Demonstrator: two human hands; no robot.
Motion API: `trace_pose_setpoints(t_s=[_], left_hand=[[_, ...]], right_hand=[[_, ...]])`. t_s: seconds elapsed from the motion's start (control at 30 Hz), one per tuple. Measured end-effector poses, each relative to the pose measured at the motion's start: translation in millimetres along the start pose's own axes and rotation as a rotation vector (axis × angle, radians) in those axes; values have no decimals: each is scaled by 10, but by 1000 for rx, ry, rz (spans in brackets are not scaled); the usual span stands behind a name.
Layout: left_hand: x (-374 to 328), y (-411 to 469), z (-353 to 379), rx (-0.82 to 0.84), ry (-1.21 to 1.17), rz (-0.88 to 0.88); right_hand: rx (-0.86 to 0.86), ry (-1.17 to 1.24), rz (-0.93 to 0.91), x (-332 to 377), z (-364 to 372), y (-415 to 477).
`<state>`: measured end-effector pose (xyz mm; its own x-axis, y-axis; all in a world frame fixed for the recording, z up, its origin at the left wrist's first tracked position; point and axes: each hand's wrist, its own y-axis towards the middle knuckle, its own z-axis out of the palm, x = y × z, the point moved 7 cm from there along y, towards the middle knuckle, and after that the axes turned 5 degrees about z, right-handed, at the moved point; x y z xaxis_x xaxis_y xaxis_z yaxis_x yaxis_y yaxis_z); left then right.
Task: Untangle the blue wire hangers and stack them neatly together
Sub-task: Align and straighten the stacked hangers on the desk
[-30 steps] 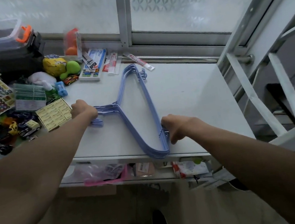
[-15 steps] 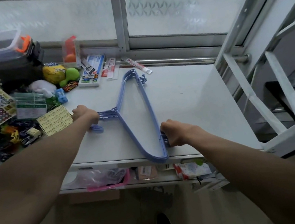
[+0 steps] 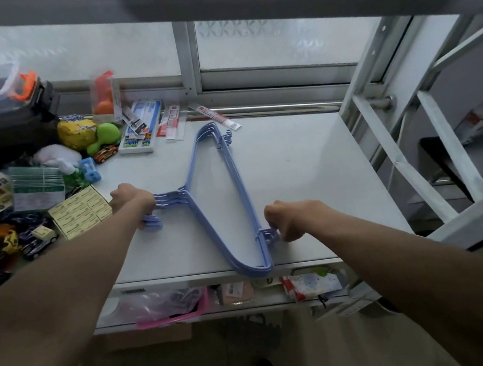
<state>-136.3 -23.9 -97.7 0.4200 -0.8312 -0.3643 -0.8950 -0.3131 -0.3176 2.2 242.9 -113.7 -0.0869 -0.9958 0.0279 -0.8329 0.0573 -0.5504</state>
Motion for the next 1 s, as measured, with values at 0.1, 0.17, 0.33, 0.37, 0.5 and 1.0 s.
trace_pose_setpoints(t_s=[0.1,0.17,0.33,0.37,0.5,1.0], left_hand=[[14,12,-20,17,25,4],[48,50,-26,53,19,-3],[108,136,-24,122,-57,-46],[106,130,-21,120,-68,-47],[76,137,-9,33,-33,-9],[-234,45,133,26,20,2]], right_hand=[[-93,134,120,-73,-325,58],[-191,328,206,-54,-550,95],[-201,565,296,180,-571,293],[-206,584,302,230,-546,334],[-287,590,354,348,-436,467],[-399,698,487,-67,-429,519]])
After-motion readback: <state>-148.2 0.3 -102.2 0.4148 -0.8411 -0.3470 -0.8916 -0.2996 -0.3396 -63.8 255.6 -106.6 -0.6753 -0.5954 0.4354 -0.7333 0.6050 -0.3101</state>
